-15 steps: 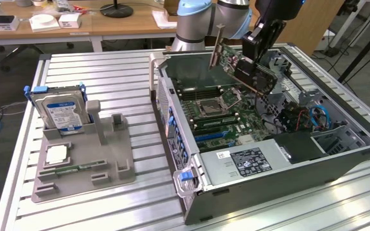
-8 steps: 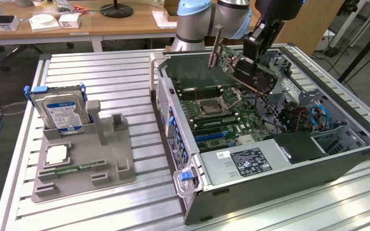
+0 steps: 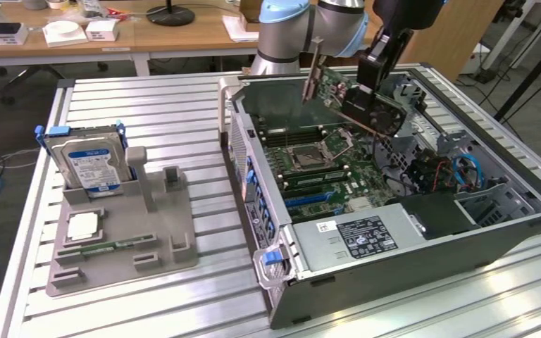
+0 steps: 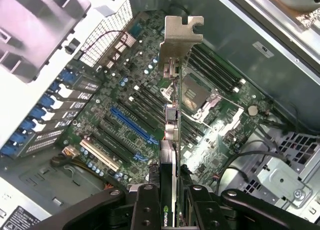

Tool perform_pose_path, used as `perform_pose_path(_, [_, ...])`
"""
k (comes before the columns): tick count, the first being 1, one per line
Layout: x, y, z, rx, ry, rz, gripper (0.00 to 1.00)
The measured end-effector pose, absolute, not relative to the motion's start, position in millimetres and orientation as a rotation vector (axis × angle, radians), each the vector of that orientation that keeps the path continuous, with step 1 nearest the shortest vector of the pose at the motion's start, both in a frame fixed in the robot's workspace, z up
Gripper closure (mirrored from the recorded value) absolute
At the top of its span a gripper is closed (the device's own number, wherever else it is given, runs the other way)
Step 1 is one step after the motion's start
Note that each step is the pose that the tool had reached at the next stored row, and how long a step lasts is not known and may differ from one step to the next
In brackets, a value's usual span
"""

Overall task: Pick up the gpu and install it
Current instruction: 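Insert the gpu into the slot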

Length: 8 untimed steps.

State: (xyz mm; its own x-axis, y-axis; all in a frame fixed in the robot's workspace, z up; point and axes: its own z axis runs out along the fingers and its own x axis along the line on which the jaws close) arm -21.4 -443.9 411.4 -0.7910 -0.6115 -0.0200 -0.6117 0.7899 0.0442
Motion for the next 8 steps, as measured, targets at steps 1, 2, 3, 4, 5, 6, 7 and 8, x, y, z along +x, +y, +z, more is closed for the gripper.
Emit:
perform_pose_path(1, [-21.4,-443.9,411.4,-1.026,2.964,0.076,0.74])
perform_pose_path(2, [-21.4,-443.9,411.4,-1.038,2.96,0.076,0.74])
perform_pose_path(3, [-21.4,-443.9,411.4,-1.049,2.956,0.076,0.74])
perform_pose_path(4, [-21.4,-443.9,411.4,-1.062,2.952,0.076,0.74])
perform_pose_path(5, [-21.4,-443.9,411.4,-1.073,2.948,0.076,0.74])
perform_pose_path(6, [-21.4,-443.9,411.4,-1.085,2.944,0.076,0.74])
perform_pose_path(7, [-21.4,-443.9,411.4,-1.096,2.94,0.076,0.74])
perform_pose_path(8, [-21.4,-443.9,411.4,-1.107,2.936,0.076,0.74])
